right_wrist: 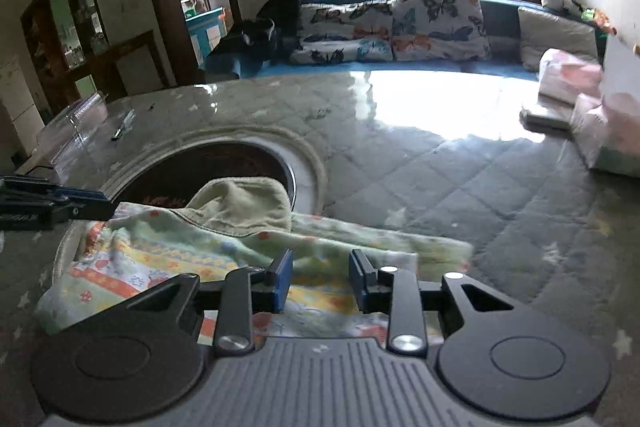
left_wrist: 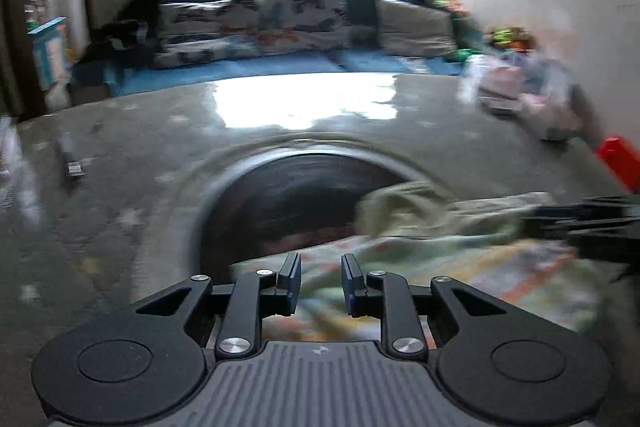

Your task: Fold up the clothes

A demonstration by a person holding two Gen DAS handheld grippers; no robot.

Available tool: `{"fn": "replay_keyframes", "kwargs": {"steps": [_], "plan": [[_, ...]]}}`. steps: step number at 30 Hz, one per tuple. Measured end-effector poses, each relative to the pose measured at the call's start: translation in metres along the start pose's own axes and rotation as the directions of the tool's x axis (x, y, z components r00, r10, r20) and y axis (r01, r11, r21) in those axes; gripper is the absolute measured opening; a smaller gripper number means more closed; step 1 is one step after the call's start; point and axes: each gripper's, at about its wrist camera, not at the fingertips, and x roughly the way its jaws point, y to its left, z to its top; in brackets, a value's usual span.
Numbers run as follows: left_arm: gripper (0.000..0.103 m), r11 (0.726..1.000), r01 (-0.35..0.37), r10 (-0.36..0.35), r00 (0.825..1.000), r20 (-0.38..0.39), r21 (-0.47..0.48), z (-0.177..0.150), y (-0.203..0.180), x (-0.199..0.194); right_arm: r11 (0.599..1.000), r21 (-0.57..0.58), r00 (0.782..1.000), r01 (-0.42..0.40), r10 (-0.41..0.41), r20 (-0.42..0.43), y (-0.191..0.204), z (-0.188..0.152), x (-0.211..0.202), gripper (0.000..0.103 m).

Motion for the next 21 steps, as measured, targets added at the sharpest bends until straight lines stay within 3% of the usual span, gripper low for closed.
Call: {"fn": "replay_keyframes", "kwargs": {"steps": [5, 11, 18, 21], "plan": [[0.023, 0.997, 0.079, -0.078, 0.997, -0.026, 0.027, 0.003, -0.026, 0.020, 1.000, 0.008, 1.000, 0.015, -0.014, -0.010, -0.002, -0.001, 0.011, 0.030], [0.023, 0.997, 0.081, -0.082, 0.995, -0.053, -0.016, 0.002, -0.023, 0.043, 1.000, 0.000, 1.000, 0.025, -0.025, -0.002, 0.000, 0.001, 0.011, 0.029], [0.024, 0.997, 0.074, -0.075, 0.997, -0.025, -0.036, 0.005, -0.021, 0.036, 0.998, -0.060, 1.000, -0.025, 0.026, 0.016, 0.025, 0.005, 0.007, 0.030], [0.025, 0.996, 0.073, -0.075, 0.997, -0.033, -0.053, 0.004, -0.017, 0.038, 0.997, -0.069, 0.999, -0.028, 0.029, 0.016, 0.030, 0.002, 0.006, 0.036]]}}
